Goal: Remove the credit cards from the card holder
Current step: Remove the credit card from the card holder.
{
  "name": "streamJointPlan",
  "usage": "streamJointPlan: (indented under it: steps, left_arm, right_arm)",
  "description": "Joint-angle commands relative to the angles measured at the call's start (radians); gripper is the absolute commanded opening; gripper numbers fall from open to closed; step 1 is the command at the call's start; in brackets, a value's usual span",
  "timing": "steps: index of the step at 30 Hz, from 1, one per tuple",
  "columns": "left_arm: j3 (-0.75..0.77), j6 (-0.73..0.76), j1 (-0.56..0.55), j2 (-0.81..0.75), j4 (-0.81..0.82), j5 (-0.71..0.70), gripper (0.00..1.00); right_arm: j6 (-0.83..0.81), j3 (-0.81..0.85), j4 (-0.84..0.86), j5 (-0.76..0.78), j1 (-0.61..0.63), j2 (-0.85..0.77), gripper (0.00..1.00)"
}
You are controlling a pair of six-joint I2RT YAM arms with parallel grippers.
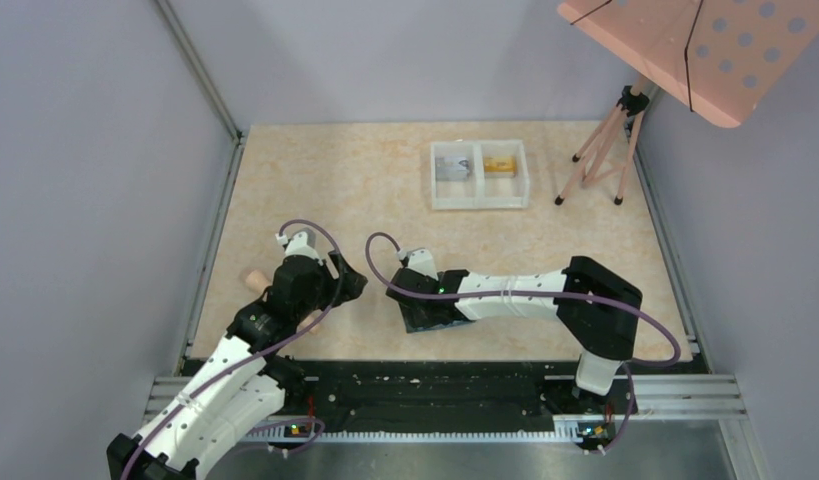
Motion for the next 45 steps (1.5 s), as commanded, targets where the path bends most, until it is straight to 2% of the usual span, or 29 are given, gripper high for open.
streamJointPlan:
  steps: [1, 13, 45]
  left_arm:
    - [-0.006, -0.008, -0.001, -0.007, 0.013, -0.016, 0.78]
    - [-0.014, -0.012, -0.001, -0.002, 0.015, -0.014, 0.78]
    - [-0.017, -0.024, -0.002, 0.048, 0.041, 0.033, 0.78]
  right_arm:
    - [-0.006, 0.046, -0.017, 0.031, 0.021, 0.028, 0.63]
    - [-0.001, 0.035, -0.014, 0.052, 0.021, 0.020, 0.51]
    - [0.014, -0.007, -0.016, 0.117, 0.022, -0.081, 0.51]
